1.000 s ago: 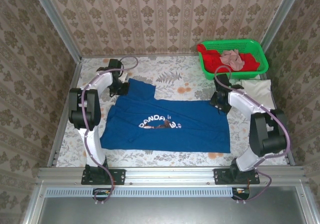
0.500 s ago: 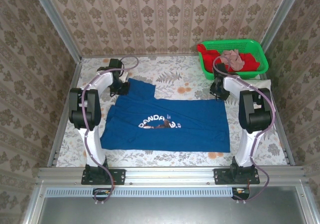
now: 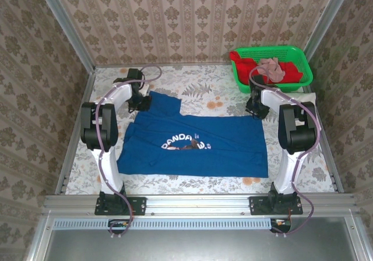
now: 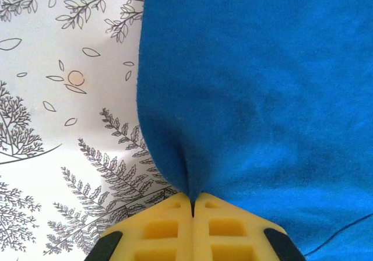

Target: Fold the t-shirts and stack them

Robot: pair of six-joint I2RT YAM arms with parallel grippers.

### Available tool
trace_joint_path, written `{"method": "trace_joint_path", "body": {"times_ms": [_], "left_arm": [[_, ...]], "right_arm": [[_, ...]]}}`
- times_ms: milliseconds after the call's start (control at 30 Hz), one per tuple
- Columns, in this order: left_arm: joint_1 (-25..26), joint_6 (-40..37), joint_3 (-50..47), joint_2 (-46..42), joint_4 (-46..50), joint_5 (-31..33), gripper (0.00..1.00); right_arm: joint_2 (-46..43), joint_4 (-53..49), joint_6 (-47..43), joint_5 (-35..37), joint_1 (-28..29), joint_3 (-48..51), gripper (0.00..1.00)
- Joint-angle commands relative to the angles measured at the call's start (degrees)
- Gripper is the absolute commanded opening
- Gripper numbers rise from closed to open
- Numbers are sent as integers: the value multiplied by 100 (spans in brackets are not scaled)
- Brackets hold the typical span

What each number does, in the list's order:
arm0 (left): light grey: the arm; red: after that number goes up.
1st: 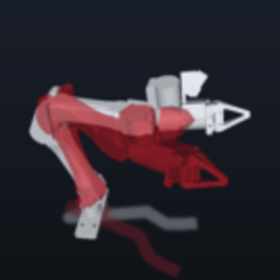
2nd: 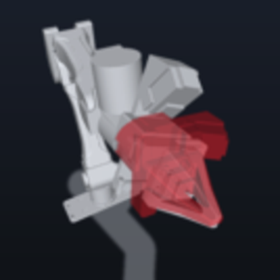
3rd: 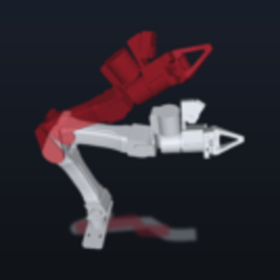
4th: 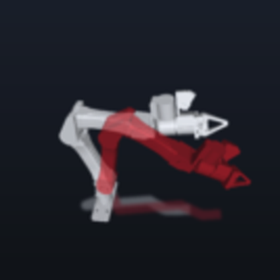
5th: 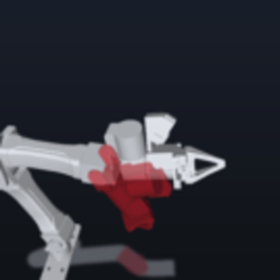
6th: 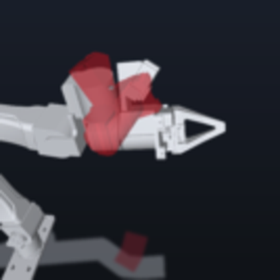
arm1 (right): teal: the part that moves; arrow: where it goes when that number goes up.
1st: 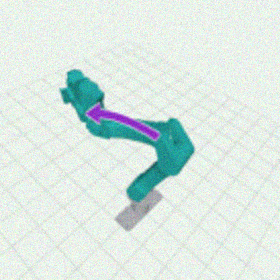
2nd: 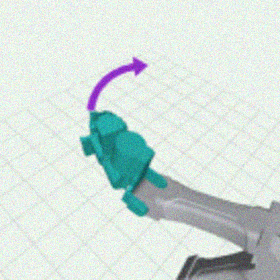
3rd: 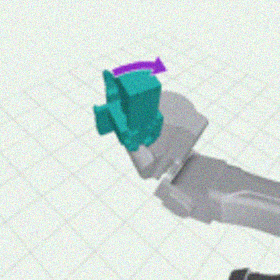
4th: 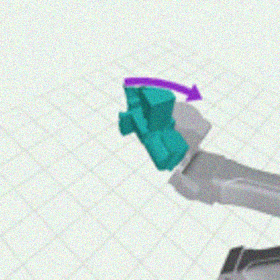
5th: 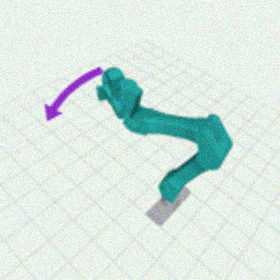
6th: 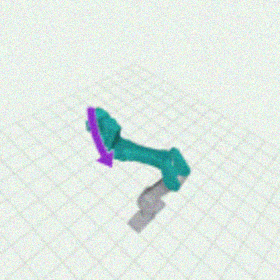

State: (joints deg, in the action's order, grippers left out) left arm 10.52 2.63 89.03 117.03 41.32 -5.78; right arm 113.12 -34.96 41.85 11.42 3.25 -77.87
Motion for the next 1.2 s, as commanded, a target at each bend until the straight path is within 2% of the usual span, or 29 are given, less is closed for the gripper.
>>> {"method": "trace_joint_path", "body": {"times_ms": [0, 100, 200, 333, 433, 733, 1167], "left_arm": [[19, -43, 174, 109, 149, -28, 0], [20, -35, 197, 128, 134, -46, 0], [17, -10, 304, 184, 148, -62, 0], [20, -17, 409, 189, 158, -72, 0], [15, -65, 433, 137, 184, -70, 0], [-5, -375, 236, -408, 66, 25, 0], [1, -643, -59, -1352, 465, -301, 0]], "right_arm": [[208, -221, 39, 46, -26, -52, 40], [311, -267, 65, 18, -21, -71, 40], [368, -279, 74, -26, -20, -47, 32], [274, -285, 14, 0, -26, -19, 12], [133, -316, -94, 44, -30, 7, 0], [-814, 94, -419, -316, -25, 435, 0], [-2289, -416, -739, -404, -26, 1069, 0]]}}
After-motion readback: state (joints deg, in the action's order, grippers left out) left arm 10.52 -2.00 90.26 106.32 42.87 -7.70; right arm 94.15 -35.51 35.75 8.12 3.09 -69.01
